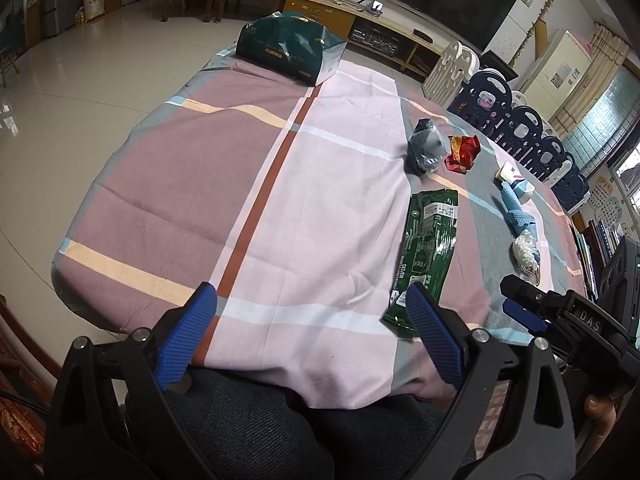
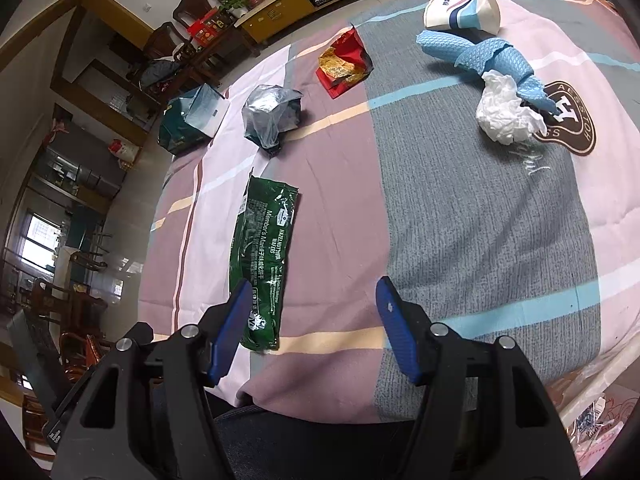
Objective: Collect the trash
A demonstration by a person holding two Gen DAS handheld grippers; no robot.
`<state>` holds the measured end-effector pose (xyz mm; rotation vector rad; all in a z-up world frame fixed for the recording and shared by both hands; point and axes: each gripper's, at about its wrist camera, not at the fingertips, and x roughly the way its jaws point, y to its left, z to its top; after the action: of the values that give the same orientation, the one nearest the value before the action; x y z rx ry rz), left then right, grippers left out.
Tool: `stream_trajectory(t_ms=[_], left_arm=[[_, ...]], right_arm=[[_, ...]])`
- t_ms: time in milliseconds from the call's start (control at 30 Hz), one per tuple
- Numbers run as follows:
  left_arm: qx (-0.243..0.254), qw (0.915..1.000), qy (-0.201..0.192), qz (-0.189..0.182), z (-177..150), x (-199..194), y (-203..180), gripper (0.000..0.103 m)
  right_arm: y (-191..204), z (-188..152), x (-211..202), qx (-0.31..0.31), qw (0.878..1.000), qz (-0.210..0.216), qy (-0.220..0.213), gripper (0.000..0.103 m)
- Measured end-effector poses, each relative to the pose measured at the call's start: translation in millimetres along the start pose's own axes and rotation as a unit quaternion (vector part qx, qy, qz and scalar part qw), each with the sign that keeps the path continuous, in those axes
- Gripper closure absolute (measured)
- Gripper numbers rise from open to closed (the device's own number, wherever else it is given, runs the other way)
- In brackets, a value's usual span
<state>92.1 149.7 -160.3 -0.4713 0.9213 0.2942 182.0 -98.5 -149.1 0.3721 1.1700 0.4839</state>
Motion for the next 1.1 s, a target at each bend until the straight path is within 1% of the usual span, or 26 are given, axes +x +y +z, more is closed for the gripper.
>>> stream_trajectory(t_ms=[533,733,867,900,967,1067,1100], left_arm=[[-0.002,1.0000,0.001,0.000,-0.6,0.3,0.5,0.008],[-0.003,1.0000,0.004,-0.002,-0.6,1.2,0.9,0.008],[-0.008,1.0000,0.003,-0.002,-1.3,0.4,2.6,0.008],[-0.008,1.0000,0.003,-0.003,-1.5,0.0,2.9,0.008],[-0.011,0.9998,0.007,-0.012,-0.4,0.3,5.0,0.008],[-0.033,0.9992,0.011,-0.020,1.9,0.3,12.3,0.008],[-0.038,0.9989,0.013,-0.022,3.0,0.8,14.0,0.008]], right_arm=[[-5.6,-3.3,-3.8,0.005,1.000,-0.005,-0.006,0.040],[-4.9,-2.1,-7.2,-0.001,1.000,-0.014,-0.019,0.040],[-11.1,2.7,-9.7,0.006,0.999,-0.020,-0.028,0.040],[-13.3,4.4,-10.5,0.006,0.999,-0.028,-0.033,0.040],[-15.1,8.7,-14.1,0.000,0.997,-0.059,-0.047,0.040],[-18.1,18.1,-19.4,-0.020,0.988,-0.131,-0.077,0.040],[-20.5,21.9,-20.1,-0.025,0.985,-0.147,-0.084,0.040]])
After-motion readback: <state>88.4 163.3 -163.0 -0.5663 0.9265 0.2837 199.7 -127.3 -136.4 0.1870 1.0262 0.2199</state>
